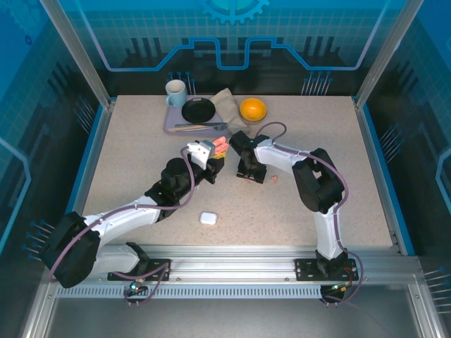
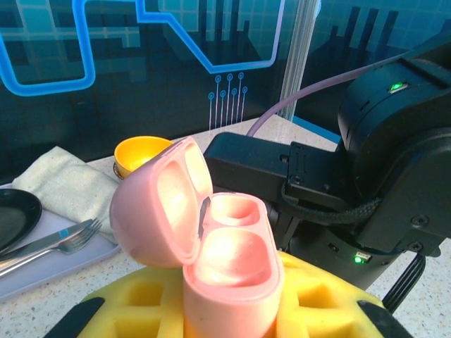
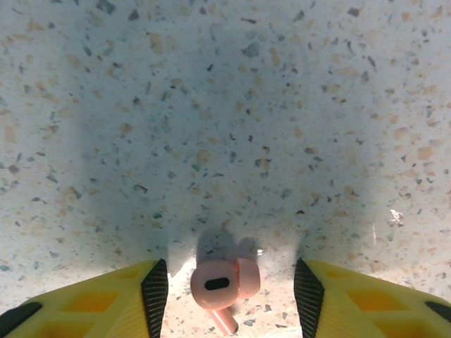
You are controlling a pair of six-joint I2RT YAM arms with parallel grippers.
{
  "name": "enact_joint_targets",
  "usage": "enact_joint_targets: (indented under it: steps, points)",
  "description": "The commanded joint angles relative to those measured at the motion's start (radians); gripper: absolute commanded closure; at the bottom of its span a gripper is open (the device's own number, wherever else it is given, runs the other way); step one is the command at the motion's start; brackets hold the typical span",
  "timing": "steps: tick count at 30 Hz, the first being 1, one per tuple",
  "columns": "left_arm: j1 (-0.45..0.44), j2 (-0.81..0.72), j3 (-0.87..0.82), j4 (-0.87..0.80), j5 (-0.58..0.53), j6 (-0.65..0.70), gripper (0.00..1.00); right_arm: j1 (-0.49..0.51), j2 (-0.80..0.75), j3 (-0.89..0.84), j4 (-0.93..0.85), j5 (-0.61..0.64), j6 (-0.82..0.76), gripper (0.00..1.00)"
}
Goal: Insert wireless bluetooth earbuds into charging case
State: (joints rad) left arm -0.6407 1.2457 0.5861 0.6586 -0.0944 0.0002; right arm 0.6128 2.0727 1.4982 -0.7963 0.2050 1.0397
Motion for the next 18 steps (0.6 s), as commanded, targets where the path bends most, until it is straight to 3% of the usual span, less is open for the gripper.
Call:
enact_joint_targets:
  steps: [1, 18]
  points:
    - [0.005, 0.008, -0.012, 0.059, -0.015, 0.008, 1.00, -0.008, 0.017, 0.018, -0.034, 0.005, 0.004, 0.50]
    - [0.009, 0.007, -0.011, 0.057, -0.015, 0.000, 1.00, -0.004, 0.052, 0.030, -0.020, -0.012, -0.082, 0.57]
